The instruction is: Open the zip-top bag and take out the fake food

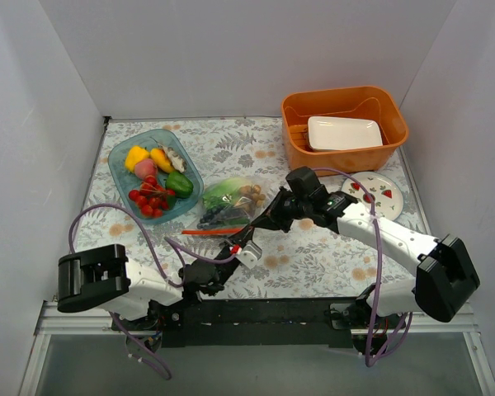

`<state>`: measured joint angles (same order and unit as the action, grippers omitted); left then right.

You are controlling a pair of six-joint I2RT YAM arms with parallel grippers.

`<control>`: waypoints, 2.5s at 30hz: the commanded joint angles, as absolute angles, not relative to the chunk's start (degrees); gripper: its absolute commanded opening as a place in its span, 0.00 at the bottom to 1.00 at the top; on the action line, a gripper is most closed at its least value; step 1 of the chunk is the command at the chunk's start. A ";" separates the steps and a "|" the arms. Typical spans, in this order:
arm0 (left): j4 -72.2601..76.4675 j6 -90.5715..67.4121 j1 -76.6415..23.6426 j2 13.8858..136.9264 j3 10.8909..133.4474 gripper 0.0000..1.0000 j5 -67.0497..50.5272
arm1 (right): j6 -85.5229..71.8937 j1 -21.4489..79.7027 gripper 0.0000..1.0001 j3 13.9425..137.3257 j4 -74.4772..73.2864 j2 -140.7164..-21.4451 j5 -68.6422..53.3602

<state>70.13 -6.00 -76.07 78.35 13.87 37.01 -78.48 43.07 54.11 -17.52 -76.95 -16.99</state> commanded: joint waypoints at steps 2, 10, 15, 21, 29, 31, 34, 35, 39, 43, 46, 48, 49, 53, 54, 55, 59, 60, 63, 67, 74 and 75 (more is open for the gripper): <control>61.36 -12.12 -76.03 74.54 13.89 0.00 35.86 | -78.75 42.28 0.01 53.44 -14.33 -72.08 -17.40; 55.11 -17.21 -77.43 73.48 13.80 0.00 37.79 | -78.66 41.40 0.01 50.36 -13.71 -69.00 -17.05; 54.41 -20.30 -78.22 72.95 13.10 0.00 39.55 | -78.22 41.22 0.01 48.87 -14.68 -67.33 -16.44; 49.32 -25.74 -78.49 71.81 13.71 0.00 40.69 | -77.70 40.25 0.01 45.88 -15.99 -63.20 -14.77; 42.19 -32.60 -78.66 68.65 13.71 0.00 39.99 | -74.98 39.55 0.01 41.05 -17.41 -57.57 -11.77; 41.66 -33.39 -78.75 67.94 13.45 0.00 39.55 | -71.82 39.64 0.01 40.61 -15.91 -57.22 -12.65; 42.62 -33.05 -78.75 66.54 12.83 0.00 37.18 | -67.86 40.16 0.02 40.69 -15.92 -56.96 -12.83; 42.97 -32.87 -78.75 66.45 12.83 0.00 36.66 | -66.98 40.51 0.06 40.26 -15.04 -56.78 -13.01; 43.77 -31.64 -78.75 66.45 12.92 0.00 34.02 | -60.32 42.62 0.36 39.99 -8.72 -55.99 -12.74; 41.93 -31.38 -78.75 65.04 13.45 0.00 31.38 | -48.29 43.68 0.43 43.06 -8.78 -58.35 -12.75; 40.87 -30.76 -78.75 64.42 13.71 0.00 29.89 | -45.62 44.73 0.46 44.38 -9.84 -59.50 -12.66; 40.00 -30.50 -78.75 64.51 14.24 0.00 29.36 | -44.39 46.31 0.46 45.87 -12.46 -60.29 -11.00; 39.99 -30.41 -78.75 64.60 14.24 0.00 29.27 | -43.95 48.67 0.47 47.71 -13.87 -61.34 -8.38; 40.43 -29.80 -78.75 65.21 14.41 0.00 28.74 | -42.72 54.13 0.48 49.92 -16.61 -62.31 -1.59; 40.52 -29.71 -78.75 65.21 14.50 0.00 28.74 | -42.45 54.66 0.49 49.92 -16.79 -62.40 -0.71; 40.34 -29.71 -78.75 65.21 14.68 0.00 28.74 | -42.36 55.45 0.49 50.01 -17.22 -62.58 -0.27; 39.99 -29.79 -78.75 64.78 14.59 0.00 28.48 | -42.54 58.09 0.48 52.11 -22.84 -64.51 5.79; 39.90 -29.79 -78.75 64.78 14.68 0.00 28.48 | -42.71 59.66 0.48 52.55 -24.16 -64.86 7.11; 39.99 -29.71 -78.66 64.77 14.68 0.00 28.39 | -44.29 61.87 0.48 53.09 -27.15 -66.27 11.76; 40.17 -29.27 -78.75 65.13 15.12 0.00 28.13 | -45.70 62.75 0.48 52.38 -26.90 -66.62 12.22; 40.34 -29.18 -78.75 66.18 15.56 0.00 27.07 | -46.32 63.11 0.46 51.07 -25.23 -66.80 12.22; 40.17 -29.18 -78.75 66.36 15.73 0.00 26.81 | -46.14 63.19 0.45 50.98 -24.62 -66.71 12.13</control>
